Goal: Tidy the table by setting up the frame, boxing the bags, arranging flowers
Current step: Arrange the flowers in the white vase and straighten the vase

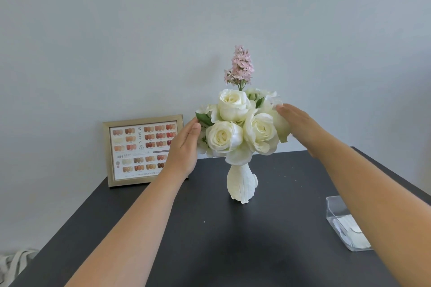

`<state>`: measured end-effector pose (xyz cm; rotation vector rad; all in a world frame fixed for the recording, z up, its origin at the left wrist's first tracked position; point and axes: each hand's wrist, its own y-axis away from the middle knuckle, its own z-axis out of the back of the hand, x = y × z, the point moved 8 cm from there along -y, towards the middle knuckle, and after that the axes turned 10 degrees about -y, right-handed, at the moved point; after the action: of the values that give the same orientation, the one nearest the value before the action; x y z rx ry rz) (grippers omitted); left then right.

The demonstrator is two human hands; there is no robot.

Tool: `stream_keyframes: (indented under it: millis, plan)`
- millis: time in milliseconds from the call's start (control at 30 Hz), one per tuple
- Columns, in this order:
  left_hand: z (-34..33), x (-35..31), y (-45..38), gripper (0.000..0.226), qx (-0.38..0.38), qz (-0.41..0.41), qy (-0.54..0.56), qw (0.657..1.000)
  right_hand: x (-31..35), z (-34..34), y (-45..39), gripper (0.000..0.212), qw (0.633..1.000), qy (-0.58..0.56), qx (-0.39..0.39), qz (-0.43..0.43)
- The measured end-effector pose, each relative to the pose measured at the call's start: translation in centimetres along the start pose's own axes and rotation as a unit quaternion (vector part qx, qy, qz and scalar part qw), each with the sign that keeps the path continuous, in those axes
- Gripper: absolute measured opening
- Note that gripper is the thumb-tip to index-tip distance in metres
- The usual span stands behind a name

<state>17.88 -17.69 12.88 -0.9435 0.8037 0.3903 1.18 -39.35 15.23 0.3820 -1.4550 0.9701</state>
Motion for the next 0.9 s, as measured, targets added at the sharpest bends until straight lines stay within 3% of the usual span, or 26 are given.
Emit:
stream_keyframes:
  millis: [100,167,267,433,567,733,833,900]
  plan:
    - [1.5,-0.2,-0.4,0.044,-0.043,-0.002,-0.013,0.999,1.6,2.8,-1.2,0.028,0.993,-0.041,-0.108,0.018]
    - [2.2,-1.1,-1.0,0.051,-0.065,-0.011,-0.036,0.997,3.1,3.3,-2.7,0.029,0.990,-0.028,-0.136,0.031]
    - [1.9,-3.9,-2.4,0.051,-0.064,-0.061,-0.085,0.992,4.3,1.5,-5.9,0.031,0.995,0.037,-0.087,0.013]
    - [-1.0,-7.5,-3.8,0.048,0.014,-0.138,-0.195,0.971,3.8,-2.7,-8.6,0.025,0.988,0.148,0.050,-0.023]
    - [-1.8,-7.3,-3.7,0.044,0.048,-0.126,-0.184,0.974,4.0,-1.8,-9.1,0.015,0.982,0.184,0.016,0.030]
    - [-1.6,-6.5,-3.2,0.043,0.050,-0.096,-0.150,0.983,2.9,-0.6,-9.4,0.013,0.971,0.236,0.035,-0.010]
    - [-1.3,-6.0,-3.1,0.047,0.044,-0.076,-0.141,0.986,3.8,-0.1,-10.5,0.034,0.978,0.203,-0.006,-0.041]
    - [-1.1,-5.7,-3.1,0.048,0.040,-0.064,-0.138,0.987,4.5,-0.8,-11.1,0.033,0.979,0.196,-0.008,-0.055]
